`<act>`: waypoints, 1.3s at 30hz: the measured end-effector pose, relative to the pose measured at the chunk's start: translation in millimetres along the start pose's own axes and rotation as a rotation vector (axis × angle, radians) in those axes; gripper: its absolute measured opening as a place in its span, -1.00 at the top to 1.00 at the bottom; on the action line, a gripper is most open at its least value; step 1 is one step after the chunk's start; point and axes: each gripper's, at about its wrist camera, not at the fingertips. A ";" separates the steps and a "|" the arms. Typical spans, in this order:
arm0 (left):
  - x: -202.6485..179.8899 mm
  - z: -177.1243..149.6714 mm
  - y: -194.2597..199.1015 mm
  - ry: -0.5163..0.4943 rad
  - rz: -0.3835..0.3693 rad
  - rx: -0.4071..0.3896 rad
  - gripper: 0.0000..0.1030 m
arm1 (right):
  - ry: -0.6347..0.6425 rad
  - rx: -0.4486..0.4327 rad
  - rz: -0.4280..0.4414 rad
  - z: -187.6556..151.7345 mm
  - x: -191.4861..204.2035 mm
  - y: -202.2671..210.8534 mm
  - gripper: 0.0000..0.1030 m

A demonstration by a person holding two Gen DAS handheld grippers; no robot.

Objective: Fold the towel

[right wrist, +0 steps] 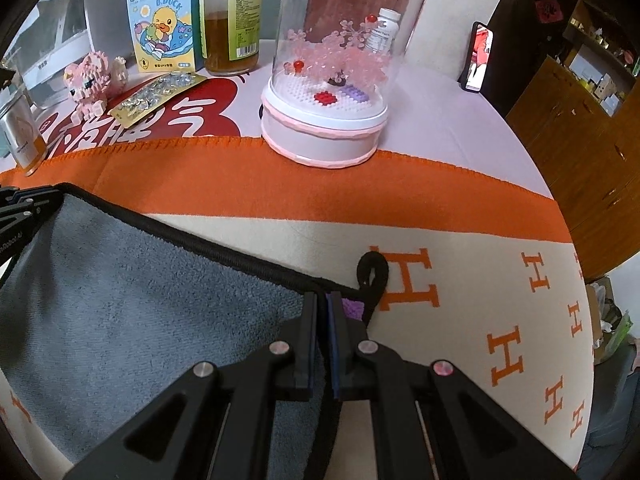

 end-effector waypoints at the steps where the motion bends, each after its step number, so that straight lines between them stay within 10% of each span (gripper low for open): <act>1: 0.8 -0.5 0.6 0.004 0.000 -0.002 0.88 | 0.002 0.000 -0.003 0.0 0.7 -0.1 0.90; 15: 4.0 -0.8 5.5 0.022 0.028 0.010 0.72 | 0.056 0.015 -0.014 4.8 6.7 3.9 0.89; 25: 8.7 0.0 35.6 0.014 0.035 -0.045 -0.24 | 0.060 -0.025 -0.024 8.7 4.1 29.8 0.45; 39: 39.5 -38.4 109.1 0.079 0.004 -0.053 -0.67 | 0.099 -0.089 0.051 -12.6 32.5 104.8 0.30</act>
Point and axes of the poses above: each gripper's, at about its wrist camera, not at the fingertips, and y roughly against the way its jaws point, x to its left, z to its top, and after that the axes turned 15 degrees about y, right-handed
